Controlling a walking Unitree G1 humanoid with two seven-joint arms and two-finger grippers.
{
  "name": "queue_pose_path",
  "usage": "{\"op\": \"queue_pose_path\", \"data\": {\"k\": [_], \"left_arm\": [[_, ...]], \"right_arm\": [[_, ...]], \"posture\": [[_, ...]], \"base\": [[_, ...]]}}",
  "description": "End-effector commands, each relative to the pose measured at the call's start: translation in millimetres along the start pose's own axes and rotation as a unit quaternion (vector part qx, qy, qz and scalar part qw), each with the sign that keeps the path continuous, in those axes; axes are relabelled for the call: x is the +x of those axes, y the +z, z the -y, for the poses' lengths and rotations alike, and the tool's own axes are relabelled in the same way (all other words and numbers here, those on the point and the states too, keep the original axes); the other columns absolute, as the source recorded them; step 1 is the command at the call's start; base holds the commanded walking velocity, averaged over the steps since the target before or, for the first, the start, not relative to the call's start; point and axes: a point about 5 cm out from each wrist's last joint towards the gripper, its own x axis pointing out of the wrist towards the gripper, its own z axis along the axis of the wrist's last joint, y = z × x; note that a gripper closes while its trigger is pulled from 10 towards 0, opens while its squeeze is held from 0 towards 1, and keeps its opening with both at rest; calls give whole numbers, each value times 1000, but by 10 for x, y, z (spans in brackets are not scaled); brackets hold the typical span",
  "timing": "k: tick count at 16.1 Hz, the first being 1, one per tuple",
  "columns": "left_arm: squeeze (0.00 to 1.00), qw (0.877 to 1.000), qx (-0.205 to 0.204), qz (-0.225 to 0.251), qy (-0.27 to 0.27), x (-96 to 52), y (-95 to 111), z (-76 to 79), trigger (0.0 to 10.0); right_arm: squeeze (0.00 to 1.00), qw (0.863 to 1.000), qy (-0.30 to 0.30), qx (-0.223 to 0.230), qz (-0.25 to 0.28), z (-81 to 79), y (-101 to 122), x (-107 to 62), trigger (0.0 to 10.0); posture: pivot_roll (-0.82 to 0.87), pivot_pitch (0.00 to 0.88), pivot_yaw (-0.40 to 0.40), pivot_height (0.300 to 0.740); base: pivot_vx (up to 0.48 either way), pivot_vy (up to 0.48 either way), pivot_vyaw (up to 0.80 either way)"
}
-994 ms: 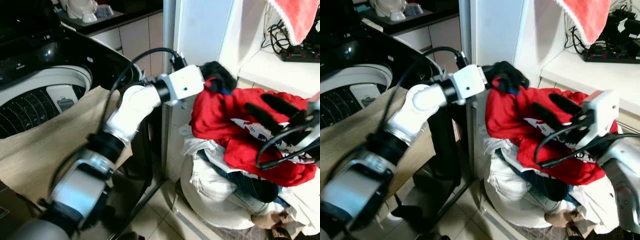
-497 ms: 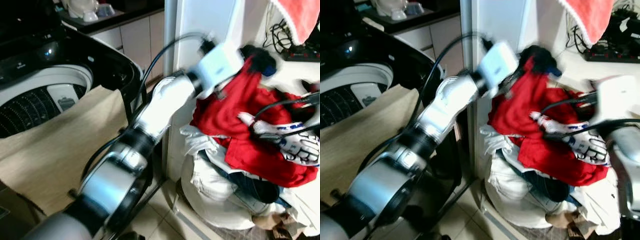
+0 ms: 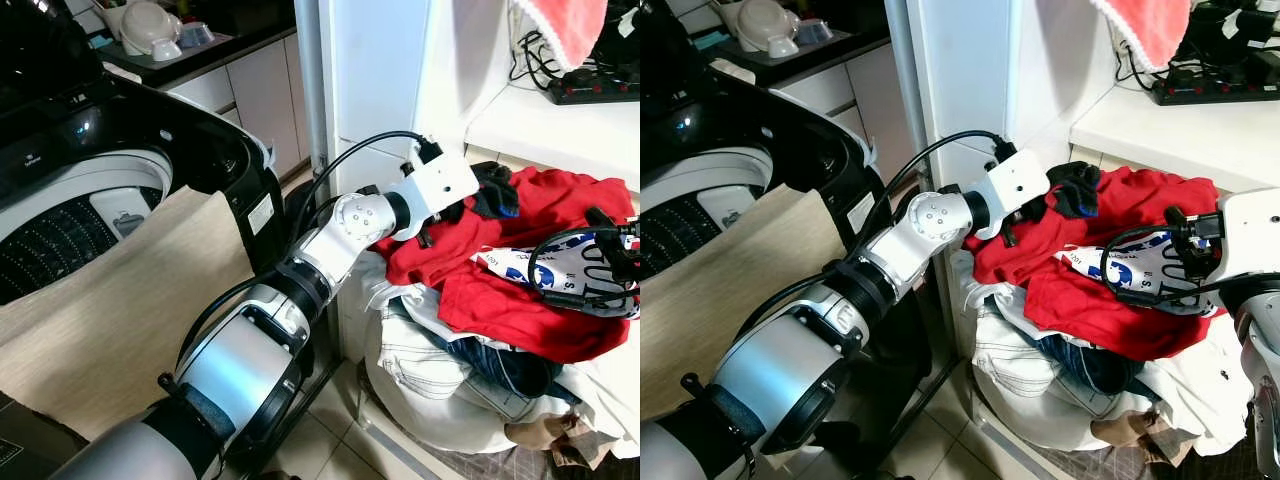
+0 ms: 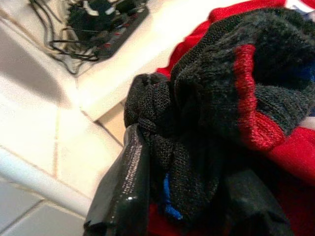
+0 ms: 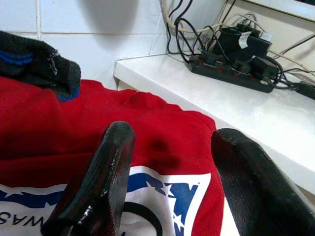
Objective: Clothes washing
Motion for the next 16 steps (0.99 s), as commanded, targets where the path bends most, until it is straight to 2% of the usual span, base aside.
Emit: {"op": "queue_pose_path", "data": {"k": [1, 4, 8, 10, 11, 12, 14, 15, 16], "left_arm": [[1000, 996, -36, 20, -79, 174, 143, 318, 10000], [1000, 992, -11, 2, -124, 97, 111, 248, 10000], [1000, 992, -2, 8, -125, -59, 115, 54, 10000], [1000, 994, 16, 24, -109, -180, 138, -100, 10000], [0, 992, -3, 41, -122, -277, 153, -162, 10000], [0, 990, -20, 53, -127, -329, 167, -198, 10000], [0, 983, -85, 69, -150, -490, 188, -276, 10000], [0, 980, -83, 75, -164, -554, 181, -280, 10000], [0, 979, -59, 71, -180, -610, 163, -250, 10000]], "right_arm": [[0, 1000, 12, -10, 6, -43, 53, -24, 10000], [0, 1000, 13, -11, 10, -43, 95, -17, 10000], [0, 1000, 8, -15, 19, -15, 142, 19, 10000], [0, 1000, 6, -19, 20, -1, 161, 30, 10000], [0, 1000, 4, -21, 21, 10, 172, 36, 10000], [0, 1000, 4, -21, 22, 13, 175, 39, 10000], [0, 999, 8, -27, 21, 12, 175, 54, 10000], [0, 999, 9, -30, 21, 5, 176, 76, 10000], [0, 999, 9, -33, 22, 3, 183, 90, 10000]], "posture": [[-241, 0, 113, 740], [-231, 0, 106, 740], [-225, 0, 105, 740], [-221, 0, 104, 740], [-219, 0, 103, 740], [-219, 0, 103, 740], [-216, 0, 101, 740], [-211, 0, 99, 740], [-211, 0, 99, 740]], "base": [[0, 0, 0], [0, 0, 0], [0, 0, 0], [0, 0, 0], [0, 0, 0], [0, 0, 0], [0, 0, 0], [0, 0, 0], [0, 0, 0]]}}
